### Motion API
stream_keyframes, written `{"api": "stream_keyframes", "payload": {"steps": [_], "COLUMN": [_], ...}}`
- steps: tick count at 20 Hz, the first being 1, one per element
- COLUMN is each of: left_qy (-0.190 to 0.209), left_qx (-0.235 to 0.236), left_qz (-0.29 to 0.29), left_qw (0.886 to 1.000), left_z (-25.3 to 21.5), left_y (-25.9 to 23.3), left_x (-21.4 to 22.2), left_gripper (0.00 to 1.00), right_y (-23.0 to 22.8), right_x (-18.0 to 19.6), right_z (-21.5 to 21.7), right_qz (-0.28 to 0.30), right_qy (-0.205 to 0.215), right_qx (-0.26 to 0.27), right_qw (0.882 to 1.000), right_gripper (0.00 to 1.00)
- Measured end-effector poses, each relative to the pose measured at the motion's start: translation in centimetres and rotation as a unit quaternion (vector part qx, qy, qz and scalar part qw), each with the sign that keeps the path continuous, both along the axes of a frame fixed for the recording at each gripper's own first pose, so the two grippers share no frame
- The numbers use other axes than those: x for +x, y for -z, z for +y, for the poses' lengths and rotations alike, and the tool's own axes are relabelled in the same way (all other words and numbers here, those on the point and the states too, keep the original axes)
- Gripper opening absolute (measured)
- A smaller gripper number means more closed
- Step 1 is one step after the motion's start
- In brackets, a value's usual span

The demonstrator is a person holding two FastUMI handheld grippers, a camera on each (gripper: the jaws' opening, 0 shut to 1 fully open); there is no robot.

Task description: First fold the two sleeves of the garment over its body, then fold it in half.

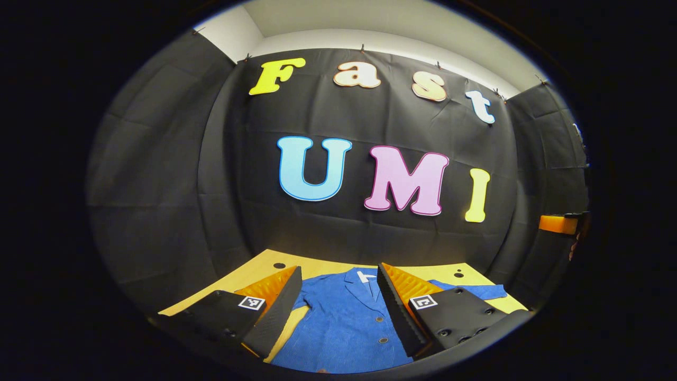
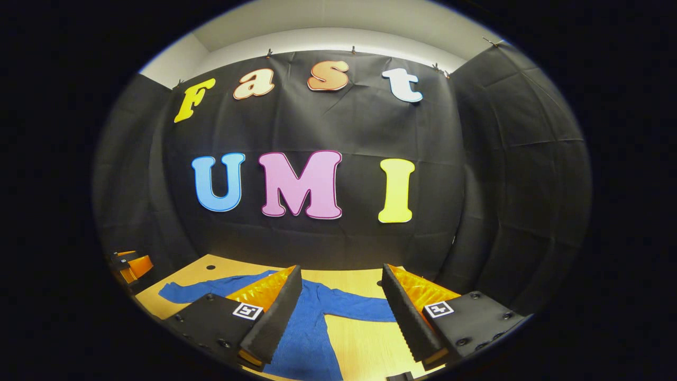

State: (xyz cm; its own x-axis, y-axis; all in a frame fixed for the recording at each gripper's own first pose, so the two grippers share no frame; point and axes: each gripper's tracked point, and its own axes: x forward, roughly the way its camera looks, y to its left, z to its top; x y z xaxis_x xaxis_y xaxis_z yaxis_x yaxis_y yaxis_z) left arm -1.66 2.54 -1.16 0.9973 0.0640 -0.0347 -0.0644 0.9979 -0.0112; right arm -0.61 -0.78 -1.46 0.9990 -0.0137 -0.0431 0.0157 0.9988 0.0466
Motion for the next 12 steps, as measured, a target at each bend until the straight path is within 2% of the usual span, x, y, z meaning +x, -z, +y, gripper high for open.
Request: {"api": "stream_keyframes", "payload": {"steps": [5,12], "left_qy": [-0.007,0.004], "left_qx": [0.003,0.007], "left_qz": [-0.004,-0.009], "left_qw": [1.000,1.000], "left_z": [0.4,-0.4], "left_y": [-0.2,-0.5], "left_x": [-0.4,-0.4], "left_gripper": [0.81,0.81], "right_y": [0.5,1.5], "right_x": [-0.1,0.6], "right_z": [-0.3,-1.8], "right_qz": [0.002,0.011], "right_qy": [0.001,0.004], "right_qx": [-0.007,-0.011], "right_qw": [1.000,1.000], "right_gripper": [0.95,0.95]}}
